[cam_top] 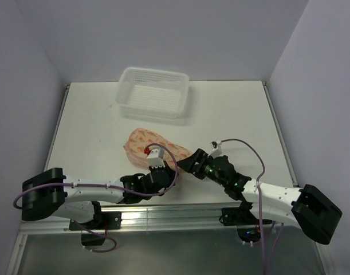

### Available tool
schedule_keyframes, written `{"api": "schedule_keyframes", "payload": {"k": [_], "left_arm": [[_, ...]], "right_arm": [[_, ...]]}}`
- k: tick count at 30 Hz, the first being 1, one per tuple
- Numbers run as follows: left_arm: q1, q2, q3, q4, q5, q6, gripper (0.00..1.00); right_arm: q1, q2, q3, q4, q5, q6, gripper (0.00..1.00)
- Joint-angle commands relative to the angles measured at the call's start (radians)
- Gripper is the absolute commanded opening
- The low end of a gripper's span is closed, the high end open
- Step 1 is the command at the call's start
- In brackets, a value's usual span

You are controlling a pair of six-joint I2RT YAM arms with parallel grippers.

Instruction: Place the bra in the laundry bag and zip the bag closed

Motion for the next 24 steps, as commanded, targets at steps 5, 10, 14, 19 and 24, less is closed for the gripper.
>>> {"api": "schedule_keyframes", "payload": {"k": [5, 10, 14, 19, 24], "left_arm": [[0.002, 0.032, 0.027, 0.088, 0.045, 0.055, 0.00], [0.002, 0.027, 0.036, 0.086, 0.033, 0.055, 0.00], [0.002, 0.007, 0.019, 0.059, 0.024, 0.050, 0.00], [0.003, -0.056, -0.050, -0.030, -0.024, -0.005, 0.00], [-0.001, -0.099, -0.063, -0.041, -0.013, 0.048, 0.68]], "right_arm": [[-0.017, 0.147, 0.104, -0.021, 0.017, -0.033, 0.87], [-0.017, 0.196, 0.073, 0.068, 0.004, 0.019, 0.53], [-0.044, 0.219, 0.079, 0.057, 0.017, 0.004, 0.08], [-0.127, 0.181, 0.047, 0.043, 0.006, -0.039, 0.00], [-0.126, 0.201, 0.064, 0.009, -0.069, -0.085, 0.19]]}}
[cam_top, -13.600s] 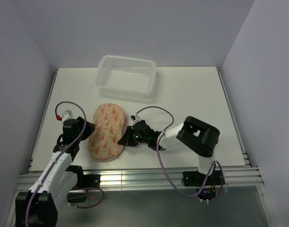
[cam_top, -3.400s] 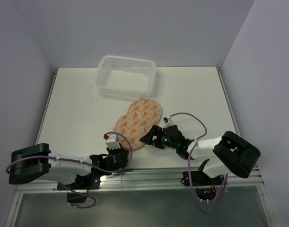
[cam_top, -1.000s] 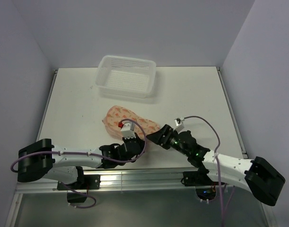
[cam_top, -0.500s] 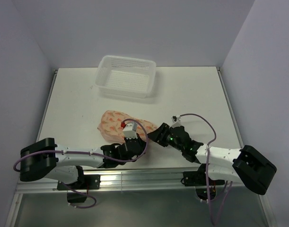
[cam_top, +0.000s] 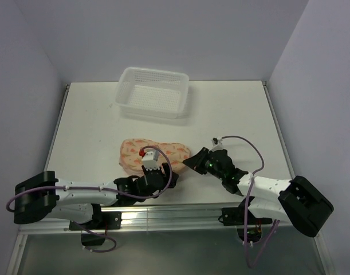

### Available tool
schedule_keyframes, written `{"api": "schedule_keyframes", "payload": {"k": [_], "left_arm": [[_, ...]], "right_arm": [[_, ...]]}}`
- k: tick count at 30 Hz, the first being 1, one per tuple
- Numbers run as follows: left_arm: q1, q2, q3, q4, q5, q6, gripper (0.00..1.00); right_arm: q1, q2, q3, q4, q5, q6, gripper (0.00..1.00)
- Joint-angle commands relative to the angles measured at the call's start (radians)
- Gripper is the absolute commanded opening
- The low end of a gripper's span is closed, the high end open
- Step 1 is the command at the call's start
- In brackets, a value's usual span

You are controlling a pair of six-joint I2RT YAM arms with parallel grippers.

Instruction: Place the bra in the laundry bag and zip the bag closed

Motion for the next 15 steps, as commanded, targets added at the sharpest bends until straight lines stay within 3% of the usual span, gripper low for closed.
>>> {"api": "schedule_keyframes", "payload": {"k": [1, 2, 5, 10, 11, 15], "left_arm": [[-0.009, -0.037, 0.031, -0.032, -0.028, 0.024, 0.77], [-0.014, -0.072, 0.040, -0.052, -0.040, 0.039, 0.80], [-0.018, -0.213, 0.049, -0.155, -0.100, 0.030, 0.78], [-0.012, -0.479, -0.004, -0.499, -0.195, -0.143, 0.69], [-0.012, -0.575, -0.014, -0.553, -0.224, -0.230, 0.61], [-0.010, -0.813, -0.052, -0.756, -0.280, -0.354, 0.52]], "right_arm": [[0.002, 0.014, 0.009, -0.002, -0.034, -0.055, 0.29], [0.005, 0.014, 0.009, -0.010, -0.046, -0.064, 0.47], [0.012, -0.022, 0.032, -0.106, -0.061, -0.125, 0.68], [0.028, -0.209, 0.156, -0.428, 0.009, -0.312, 0.69], [0.033, -0.239, 0.185, -0.538, 0.046, -0.393, 0.68], [0.100, -0.264, 0.359, -0.773, 0.087, -0.570, 0.61]]}}
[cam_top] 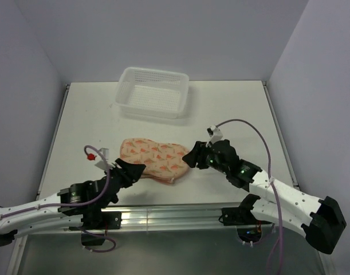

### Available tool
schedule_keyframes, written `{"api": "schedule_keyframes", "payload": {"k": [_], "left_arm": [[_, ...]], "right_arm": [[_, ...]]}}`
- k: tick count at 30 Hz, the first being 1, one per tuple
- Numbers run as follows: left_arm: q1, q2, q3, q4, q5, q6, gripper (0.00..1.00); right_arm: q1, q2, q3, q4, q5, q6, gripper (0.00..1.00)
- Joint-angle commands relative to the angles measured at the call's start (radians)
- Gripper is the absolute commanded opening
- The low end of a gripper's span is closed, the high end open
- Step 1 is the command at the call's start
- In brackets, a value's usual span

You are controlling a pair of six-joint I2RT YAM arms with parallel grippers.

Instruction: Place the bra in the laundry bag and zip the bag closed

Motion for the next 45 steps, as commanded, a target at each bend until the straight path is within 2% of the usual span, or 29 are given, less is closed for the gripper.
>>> {"api": "schedule_keyframes", "payload": {"k": [1, 2, 3, 5, 6, 8, 11, 13, 14, 19, 23, 28, 30, 32, 33, 35, 36, 38, 40, 43, 45], "left_arm": [[0.001, -0.140, -0.019, -0.300, -0.099, -0.160, 0.51], [0.001, -0.192, -0.013, -0.322, -0.108, -0.160, 0.50], [0.001, -0.207, -0.004, -0.346, -0.128, -0.166, 0.48], [0.001, -0.217, 0.033, -0.401, -0.145, -0.172, 0.46], [0.001, -0.209, 0.048, -0.418, -0.152, -0.172, 0.45], [0.001, -0.175, 0.100, -0.475, -0.175, -0.183, 0.44], [0.001, -0.148, 0.169, -0.483, -0.203, -0.133, 0.44], [0.001, -0.151, 0.205, -0.492, -0.235, -0.110, 0.43], [0.001, -0.158, 0.212, -0.494, -0.244, -0.099, 0.43], [0.001, -0.229, 0.217, -0.486, -0.272, -0.057, 0.42], [0.001, -0.255, 0.194, -0.509, -0.269, -0.088, 0.42], [0.001, -0.255, 0.153, -0.504, -0.251, -0.125, 0.42], [0.001, -0.255, 0.139, -0.520, -0.244, -0.142, 0.42], [0.001, -0.264, 0.131, -0.521, -0.243, -0.152, 0.42], [0.001, -0.273, 0.119, -0.515, -0.240, -0.151, 0.42], [0.001, -0.280, 0.104, -0.498, -0.237, -0.146, 0.42], [0.001, -0.283, 0.093, -0.491, -0.235, -0.146, 0.42], [0.001, -0.277, 0.093, -0.500, -0.232, -0.163, 0.42], [0.001, -0.275, 0.100, -0.521, -0.234, -0.172, 0.42], [0.001, -0.286, 0.102, -0.520, -0.238, -0.168, 0.42], [0.001, -0.293, 0.094, -0.505, -0.240, -0.152, 0.41]], "right_arm": [[0.084, 0.014, 0.188, -0.240, 0.060, -0.240, 0.58], [0.124, 0.045, 0.218, -0.238, 0.059, -0.287, 0.51], [0.205, 0.132, 0.247, -0.238, 0.068, -0.309, 0.49], [0.281, 0.238, 0.347, -0.229, 0.088, -0.381, 0.38], [0.313, 0.341, 0.377, -0.223, 0.114, -0.404, 0.38], [0.377, 0.438, 0.472, -0.219, 0.172, -0.485, 0.50], [0.434, 0.568, 0.545, -0.179, 0.261, -0.595, 0.62], [0.450, 0.642, 0.583, -0.163, 0.304, -0.634, 0.65], [0.462, 0.667, 0.592, -0.148, 0.335, -0.671, 0.69], [0.488, 0.769, 0.641, -0.165, 0.398, -0.733, 0.70], [0.502, 0.814, 0.663, -0.166, 0.430, -0.731, 0.68], [0.514, 0.894, 0.721, -0.183, 0.505, -0.768, 0.59], [0.516, 0.917, 0.736, -0.188, 0.507, -0.769, 0.59], [0.522, 0.921, 0.737, -0.173, 0.533, -0.768, 0.40], [0.526, 0.920, 0.735, -0.168, 0.565, -0.763, 0.27], [0.528, 0.908, 0.732, -0.142, 0.576, -0.757, 0.25], [0.528, 0.905, 0.733, -0.139, 0.576, -0.757, 0.26], [0.531, 0.900, 0.741, -0.162, 0.551, -0.759, 0.46], [0.537, 0.897, 0.747, -0.189, 0.530, -0.754, 0.73], [0.540, 0.897, 0.732, -0.199, 0.502, -0.756, 0.72], [0.540, 0.909, 0.726, -0.197, 0.522, -0.756, 0.66]]}}
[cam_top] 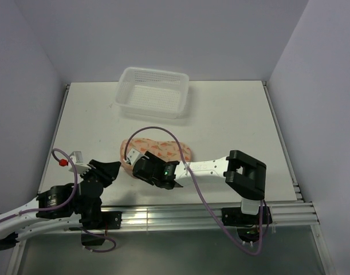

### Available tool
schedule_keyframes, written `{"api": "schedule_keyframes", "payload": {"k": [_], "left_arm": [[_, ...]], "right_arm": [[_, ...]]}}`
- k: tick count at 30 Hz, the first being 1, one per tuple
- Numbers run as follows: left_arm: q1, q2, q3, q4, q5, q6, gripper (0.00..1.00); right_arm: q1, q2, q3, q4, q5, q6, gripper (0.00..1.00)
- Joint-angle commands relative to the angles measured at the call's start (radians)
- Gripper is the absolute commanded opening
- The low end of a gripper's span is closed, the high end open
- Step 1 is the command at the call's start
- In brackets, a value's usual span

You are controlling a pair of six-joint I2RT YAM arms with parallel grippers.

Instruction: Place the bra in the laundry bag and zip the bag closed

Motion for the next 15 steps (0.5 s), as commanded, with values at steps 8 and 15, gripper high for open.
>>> {"api": "schedule_keyframes", "payload": {"k": [8, 15], "left_arm": [[0.001, 0.018, -0.015, 0.027, 0.008, -0.008, 0.41], [0.001, 0.022, -0.095, 0.103, 0.074, -0.023, 0.43]], "right_arm": [[0.008, 0.014, 0.046, 0.005, 0.106, 0.011, 0.18], [-0.009, -0.050, 0.040, 0.046, 0.158, 0.077, 0.00]]}}
